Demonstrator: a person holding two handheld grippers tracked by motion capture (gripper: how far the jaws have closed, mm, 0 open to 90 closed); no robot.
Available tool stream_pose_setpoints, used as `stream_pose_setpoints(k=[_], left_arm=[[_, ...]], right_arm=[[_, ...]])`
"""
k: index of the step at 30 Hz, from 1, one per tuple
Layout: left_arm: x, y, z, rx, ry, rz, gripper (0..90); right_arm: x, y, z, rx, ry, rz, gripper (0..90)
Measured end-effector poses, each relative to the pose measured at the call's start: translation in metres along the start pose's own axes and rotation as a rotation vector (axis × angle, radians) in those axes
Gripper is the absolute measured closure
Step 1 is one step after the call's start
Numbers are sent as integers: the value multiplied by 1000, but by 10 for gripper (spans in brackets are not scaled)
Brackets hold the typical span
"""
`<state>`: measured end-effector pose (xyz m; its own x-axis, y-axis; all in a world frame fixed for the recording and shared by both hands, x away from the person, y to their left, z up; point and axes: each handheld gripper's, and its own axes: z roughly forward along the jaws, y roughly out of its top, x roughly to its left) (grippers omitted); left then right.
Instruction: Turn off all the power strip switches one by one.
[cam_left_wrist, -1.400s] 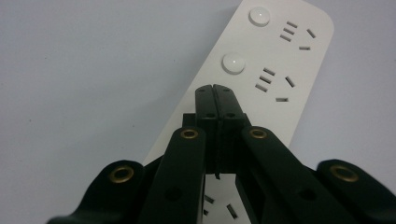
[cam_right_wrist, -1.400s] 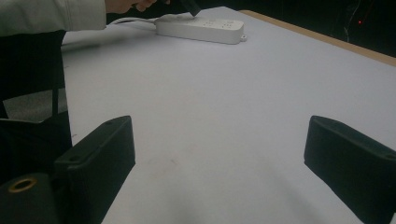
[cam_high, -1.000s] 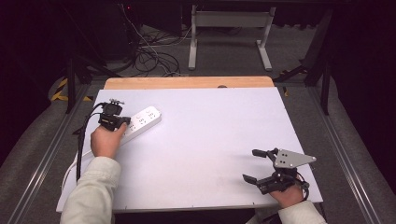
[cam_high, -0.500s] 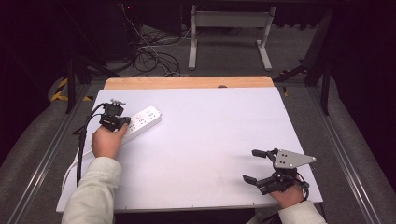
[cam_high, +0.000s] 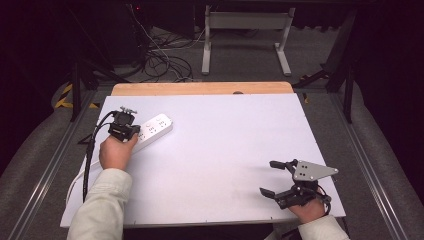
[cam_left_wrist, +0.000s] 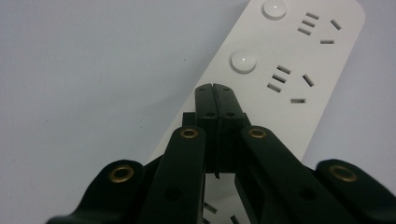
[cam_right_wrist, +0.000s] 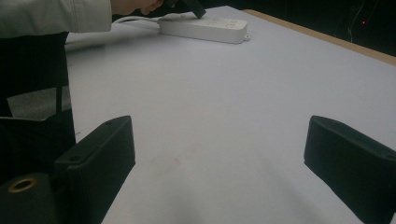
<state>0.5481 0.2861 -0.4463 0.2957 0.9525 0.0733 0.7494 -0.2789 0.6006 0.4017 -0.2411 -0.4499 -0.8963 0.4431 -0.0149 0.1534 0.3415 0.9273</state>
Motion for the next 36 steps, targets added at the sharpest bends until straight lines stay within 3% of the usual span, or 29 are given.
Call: stream_pose_setpoints(k=[7, 9, 12, 18, 19, 20, 24, 29, 36], left_arm=[[0, -3, 0, -17, -17, -32, 900], [-2, -3, 1, -20, 2, -9, 900], [-1, -3, 1, -13, 4, -32, 900], [0, -4, 1, -29, -6, -28, 900], [1, -4, -2, -57, -8, -30, 900], [3, -3, -3, -41, -20, -51, 900], [12, -2, -11, -118, -100, -109, 900], [7, 7, -19, -142, -109, -52, 900], [-1, 16, -14, -150, -125, -43, 900]], right_arm=[[0, 0, 0, -3, 3, 2, 94], [0, 0, 0, -2, 3, 2, 95], [0, 0, 0, -2, 4, 2, 94], [0, -1, -1, -2, 6, 2, 94], [0, -1, -1, -3, 4, 3, 95], [0, -1, -1, -3, 3, 3, 95], [-1, 0, 0, -3, 4, 4, 94], [-1, 0, 1, 2, 7, 2, 94], [-1, -1, 0, -2, 7, 3, 94]])
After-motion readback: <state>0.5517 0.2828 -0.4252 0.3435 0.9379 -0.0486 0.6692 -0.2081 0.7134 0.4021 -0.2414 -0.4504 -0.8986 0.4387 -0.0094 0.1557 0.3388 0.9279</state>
